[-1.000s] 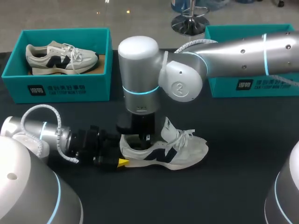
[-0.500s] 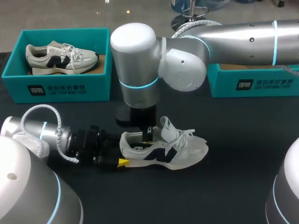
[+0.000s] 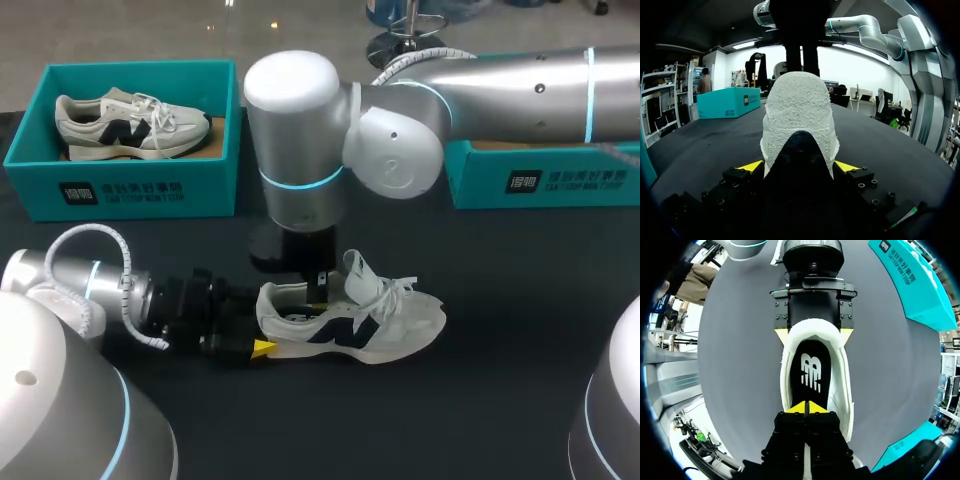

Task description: Take the shoe out of the shoebox, open the shoe tongue, remove and reinsert the insole, then place the shoe into the shoebox

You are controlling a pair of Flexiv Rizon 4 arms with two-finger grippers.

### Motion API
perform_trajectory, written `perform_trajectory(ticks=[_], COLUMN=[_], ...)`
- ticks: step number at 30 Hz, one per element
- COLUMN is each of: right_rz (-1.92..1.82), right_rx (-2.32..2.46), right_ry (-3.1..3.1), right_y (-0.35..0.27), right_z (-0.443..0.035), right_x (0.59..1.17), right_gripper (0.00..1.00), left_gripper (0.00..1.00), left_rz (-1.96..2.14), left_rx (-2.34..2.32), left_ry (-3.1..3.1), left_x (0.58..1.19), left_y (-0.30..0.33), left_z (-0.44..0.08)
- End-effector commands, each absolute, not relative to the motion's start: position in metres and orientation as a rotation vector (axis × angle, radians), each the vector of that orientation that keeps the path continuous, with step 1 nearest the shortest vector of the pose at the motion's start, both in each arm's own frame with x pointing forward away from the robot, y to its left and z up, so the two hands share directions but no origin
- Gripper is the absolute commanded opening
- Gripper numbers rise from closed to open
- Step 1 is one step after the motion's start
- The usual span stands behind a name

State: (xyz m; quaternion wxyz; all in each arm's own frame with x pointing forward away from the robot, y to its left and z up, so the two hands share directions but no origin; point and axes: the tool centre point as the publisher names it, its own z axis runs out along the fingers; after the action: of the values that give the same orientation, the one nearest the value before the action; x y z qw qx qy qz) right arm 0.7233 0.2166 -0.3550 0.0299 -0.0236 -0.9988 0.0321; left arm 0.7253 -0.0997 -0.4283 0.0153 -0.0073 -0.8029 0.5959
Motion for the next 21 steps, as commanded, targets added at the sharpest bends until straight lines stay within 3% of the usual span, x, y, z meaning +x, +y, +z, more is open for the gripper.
perform_trajectory(ticks=[1, 12, 15, 16, 21], right_rz=[0.096, 0.084, 0.086, 0.086, 0.087], right_rx=[-0.071, -0.084, -0.086, -0.087, -0.09], right_ry=[-3.053, -3.021, -3.016, -3.015, -3.009], right_y=[0.221, 0.216, 0.212, 0.211, 0.209], right_z=[-0.374, -0.393, -0.395, -0.395, -0.395], right_x=[0.732, 0.741, 0.744, 0.744, 0.745], right_gripper=[0.0, 0.0, 0.15, 0.24, 0.42], left_gripper=[0.0, 0.0, 0.0, 0.0, 0.0], left_rz=[1.854, 1.854, 1.854, 1.854, 1.854], left_rx=[-0.021, -0.021, -0.021, -0.021, -0.021], left_ry=[-2.499, -2.499, -2.499, -2.499, -2.499], left_x=[0.726, 0.726, 0.726, 0.726, 0.726], left_y=[-0.1, -0.1, -0.1, -0.1, -0.1], left_z=[-0.43, -0.43, -0.43, -0.43, -0.43])
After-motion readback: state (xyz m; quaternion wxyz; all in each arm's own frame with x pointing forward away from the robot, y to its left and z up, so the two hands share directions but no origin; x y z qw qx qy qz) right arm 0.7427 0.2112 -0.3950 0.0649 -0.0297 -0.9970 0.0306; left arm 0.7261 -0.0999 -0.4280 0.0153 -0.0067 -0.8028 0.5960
